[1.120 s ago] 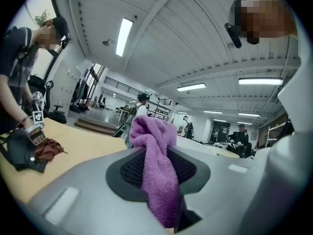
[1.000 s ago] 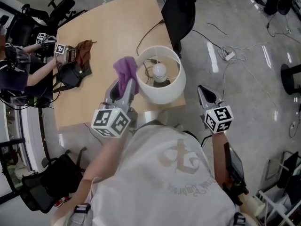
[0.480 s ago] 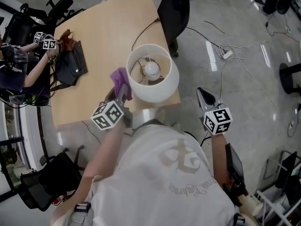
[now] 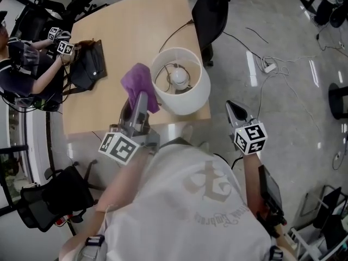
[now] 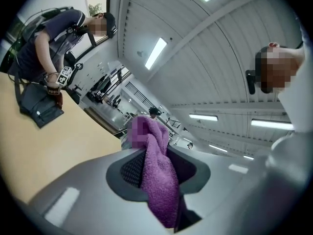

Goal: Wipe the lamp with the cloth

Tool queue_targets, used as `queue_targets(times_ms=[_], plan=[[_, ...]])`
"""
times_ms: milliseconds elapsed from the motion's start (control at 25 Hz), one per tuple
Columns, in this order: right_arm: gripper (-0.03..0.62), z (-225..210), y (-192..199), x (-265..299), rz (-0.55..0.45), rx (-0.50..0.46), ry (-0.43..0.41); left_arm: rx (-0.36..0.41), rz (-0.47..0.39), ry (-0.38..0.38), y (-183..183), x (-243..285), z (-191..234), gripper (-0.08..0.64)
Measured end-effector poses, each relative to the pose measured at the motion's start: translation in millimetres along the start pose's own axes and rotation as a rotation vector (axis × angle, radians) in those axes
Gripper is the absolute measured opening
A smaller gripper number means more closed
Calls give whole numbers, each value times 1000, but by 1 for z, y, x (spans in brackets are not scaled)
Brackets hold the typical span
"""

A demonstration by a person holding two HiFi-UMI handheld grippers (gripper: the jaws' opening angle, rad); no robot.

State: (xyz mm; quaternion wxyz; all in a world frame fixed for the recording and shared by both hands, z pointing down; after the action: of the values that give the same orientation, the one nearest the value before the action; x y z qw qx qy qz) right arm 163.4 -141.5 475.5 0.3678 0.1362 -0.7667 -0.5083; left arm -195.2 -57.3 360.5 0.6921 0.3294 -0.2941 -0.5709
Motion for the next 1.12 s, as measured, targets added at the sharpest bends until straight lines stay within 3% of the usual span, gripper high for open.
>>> queue_targets(times_ms=[160,360,520,920,1000,1120], plan=[[14,0,8,-1,15,5,-8,16,30,-11,19,0,1,106],[14,0,11,-2,17,16,-8,123,49,-74,35,-6,10,106],[14,-6,10,-5,20,16,-16,160,79,-114,47,-4,18,106],[14,-6,9,-2,22,16,-21,87,243,-271,83,-15,73,107],[14,-6,9,-3,23,15,-19,167,239,-259,69,-15,70,107],[14,-7,11,-4,22,18,-17,456,202,-152,27,-5,42,107]])
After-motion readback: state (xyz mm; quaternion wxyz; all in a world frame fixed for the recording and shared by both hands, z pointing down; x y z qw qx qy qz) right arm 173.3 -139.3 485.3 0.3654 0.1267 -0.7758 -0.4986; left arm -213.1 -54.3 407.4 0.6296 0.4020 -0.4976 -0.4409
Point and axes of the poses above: the fingertips, and each gripper's own axes: x forward along the fingers, z to its left, y out of its underside, the point moved 10 cm from there along -x, backward along the fingers, and after that the axes turned 1 degree about z, right-handed, at the moved point
